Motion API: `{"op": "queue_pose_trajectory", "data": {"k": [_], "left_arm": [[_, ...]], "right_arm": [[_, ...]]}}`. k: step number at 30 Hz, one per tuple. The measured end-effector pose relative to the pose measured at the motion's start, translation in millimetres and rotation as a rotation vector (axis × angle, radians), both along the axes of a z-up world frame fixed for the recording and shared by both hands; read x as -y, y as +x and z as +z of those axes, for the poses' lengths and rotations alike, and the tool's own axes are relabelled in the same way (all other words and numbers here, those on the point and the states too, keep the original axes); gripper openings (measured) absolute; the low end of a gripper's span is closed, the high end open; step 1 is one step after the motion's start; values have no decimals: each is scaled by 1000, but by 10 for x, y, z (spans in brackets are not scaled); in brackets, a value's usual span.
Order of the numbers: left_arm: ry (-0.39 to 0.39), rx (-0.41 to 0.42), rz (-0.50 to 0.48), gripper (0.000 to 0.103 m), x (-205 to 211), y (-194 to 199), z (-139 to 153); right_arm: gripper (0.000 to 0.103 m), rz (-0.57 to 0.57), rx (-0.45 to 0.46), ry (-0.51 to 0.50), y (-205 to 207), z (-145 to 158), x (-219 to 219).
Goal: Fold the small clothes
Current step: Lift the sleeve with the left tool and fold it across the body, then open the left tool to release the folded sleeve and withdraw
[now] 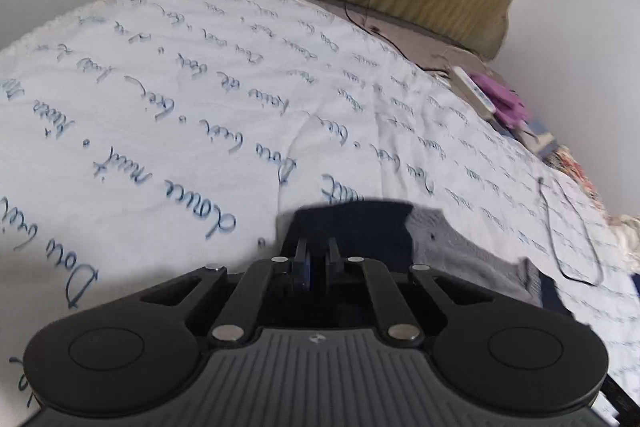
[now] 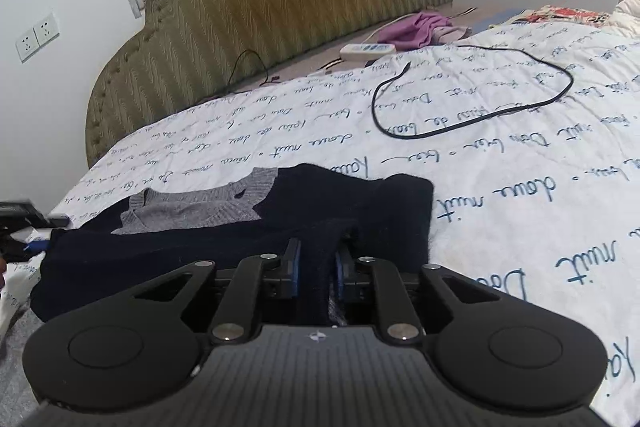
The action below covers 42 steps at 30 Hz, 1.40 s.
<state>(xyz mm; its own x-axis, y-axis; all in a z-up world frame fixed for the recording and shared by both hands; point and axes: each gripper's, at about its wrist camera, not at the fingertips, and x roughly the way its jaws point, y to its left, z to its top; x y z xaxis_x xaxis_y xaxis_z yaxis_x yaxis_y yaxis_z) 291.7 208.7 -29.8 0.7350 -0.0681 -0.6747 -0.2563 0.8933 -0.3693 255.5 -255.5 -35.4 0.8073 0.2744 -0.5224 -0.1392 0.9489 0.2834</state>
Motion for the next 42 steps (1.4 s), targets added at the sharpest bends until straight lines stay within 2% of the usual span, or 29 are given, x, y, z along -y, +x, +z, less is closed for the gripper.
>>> {"op": "queue_pose_trajectory", "data": {"k": [2, 4, 6, 7, 9, 10, 12, 14, 15, 16, 18, 20, 21, 23, 25, 26, 27, 28, 31, 33, 38, 40, 42], "left_arm": [[78, 57, -9, 6, 107, -14, 94], [216, 145, -17, 6, 259, -43, 242], [352, 191, -9, 7, 376, -18, 330], [408, 180, -6, 7, 401, 31, 329], [486, 106, -4, 7, 410, 155, 286], [513, 74, 7, 7, 398, 177, 260], [505, 59, 32, 8, 348, 106, 242], [442, 67, 37, 8, 295, -45, 245], [417, 71, 30, 8, 296, -131, 233], [412, 71, 16, 9, 326, -204, 209], [456, 49, -30, 9, 466, -363, 125], [529, 7, -56, 9, 584, -453, 19], [557, -6, -49, 9, 617, -509, -15], [551, 29, -57, 9, 660, -698, 5], [523, 68, -97, 10, 729, -870, 42], [522, 73, -122, 12, 782, -912, 47], [537, 68, -154, 22, 854, -938, 25], [572, 55, -175, 37, 925, -946, -17], [725, 32, -153, 57, 1071, -934, -166], [747, 30, -149, 57, 1063, -943, -200], [740, 79, -119, 57, 1060, -1102, -70], [745, 108, -133, 57, 1134, -1208, -20], [751, 113, -175, 70, 1225, -1280, -26]], "right_arm": [[10, -20, 29, -29, -38, 34, 6], [8, -40, 59, -63, -66, 64, 4], [8, -49, 67, -92, -64, 65, 6], [8, -54, 61, -104, -50, 53, 2], [10, -88, 53, -130, -38, 35, -1], [20, -102, 48, -140, -38, 36, 0], [25, -120, 62, -155, -95, 82, 1], [36, -86, 102, -164, -188, 140, -31], [47, -56, 120, -177, -225, 166, -72], [56, -26, 125, -198, -253, 176, -123], [64, 24, 84, -255, -214, 127, -225], [66, 13, -3, -304, -96, 4, -271], [66, -10, -21, -290, -82, -28, -246], [66, -31, -10, -213, -155, 26, -180], [66, -17, 25, -193, -270, 111, -201], [68, 1, 37, -205, -316, 138, -235], [71, 21, 40, -220, -345, 138, -271], [73, 40, 33, -233, -338, 124, -314], [76, 46, -39, -264, -202, -7, -379], [77, 9, -81, -287, -129, -97, -377], [79, 4, -18, -260, -342, 34, -394], [87, 46, -2, -252, -406, 56, -423], [91, 93, -17, -247, -423, 13, -461]]}}
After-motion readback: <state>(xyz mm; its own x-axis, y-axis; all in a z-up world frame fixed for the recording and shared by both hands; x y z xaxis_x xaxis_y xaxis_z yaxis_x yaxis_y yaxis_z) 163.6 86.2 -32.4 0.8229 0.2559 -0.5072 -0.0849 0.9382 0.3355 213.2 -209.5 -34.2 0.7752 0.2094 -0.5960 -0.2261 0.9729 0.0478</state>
